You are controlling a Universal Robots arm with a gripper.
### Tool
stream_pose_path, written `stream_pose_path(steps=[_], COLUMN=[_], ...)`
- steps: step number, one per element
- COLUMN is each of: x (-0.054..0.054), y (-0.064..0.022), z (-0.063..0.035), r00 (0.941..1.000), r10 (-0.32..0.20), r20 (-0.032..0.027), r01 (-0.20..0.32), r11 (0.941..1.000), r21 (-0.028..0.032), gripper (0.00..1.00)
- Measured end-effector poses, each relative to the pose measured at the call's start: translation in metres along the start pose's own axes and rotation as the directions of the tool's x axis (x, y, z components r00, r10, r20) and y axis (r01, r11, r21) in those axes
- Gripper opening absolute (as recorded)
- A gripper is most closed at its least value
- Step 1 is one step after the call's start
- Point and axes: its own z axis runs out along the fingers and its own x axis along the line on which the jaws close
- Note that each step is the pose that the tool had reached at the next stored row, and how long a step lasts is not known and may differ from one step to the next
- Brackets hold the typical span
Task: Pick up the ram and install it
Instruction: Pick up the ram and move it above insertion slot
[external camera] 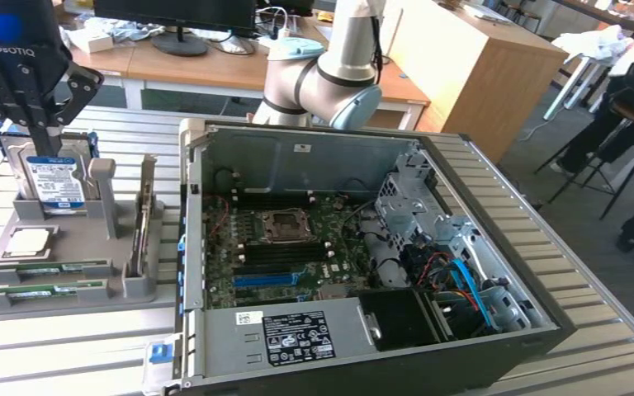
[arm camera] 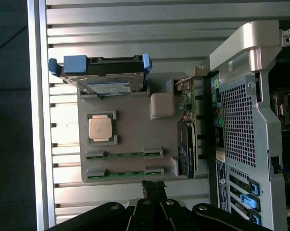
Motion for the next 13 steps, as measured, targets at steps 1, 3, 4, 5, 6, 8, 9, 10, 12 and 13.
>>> stream_pose_path(steps=[1,3,4,5,6,8,9,10,12,13], x=[0.0000,0.0000,0.0001,0.0001,0.0002,0.0001,0.0001,0.0002,0.0002,0.0002], y=[0.0000,0.0000,0.0000,0.0000,0.0000,0.0000,0.0000,0.0000,0.0000,0.0000], z=[0.0000,0.0000,0.0000,0.0000,-0.0001,0.0000,0.0000,0.0000,0.0000,0.0000], r00=[1.0000,1.0000,0.9999,0.9997,0.9993,0.9979,0.9968,0.9955,0.9923,0.9900], r10=[-0.001,-0.008,-0.015,-0.024,-0.036,-0.065,-0.080,-0.094,-0.123,-0.141], r20=[-0.0001,-0.0004,-0.0008,-0.0012,-0.0018,-0.0030,-0.0036,-0.0042,-0.0054,-0.0062], r01=[0.001,0.008,0.015,0.024,0.036,0.065,0.080,0.094,0.123,0.141], r11=[1.0000,1.0000,0.9999,0.9997,0.9993,0.9979,0.9968,0.9955,0.9924,0.9900], r21=[-0.0001,-0.0002,-0.0003,-0.0006,-0.0008,-0.0014,-0.0017,-0.0019,-0.0026,-0.0031], gripper=[0.10,0.10,0.10,0.10,0.10,0.10,0.10,0.10,0.10,0.10])
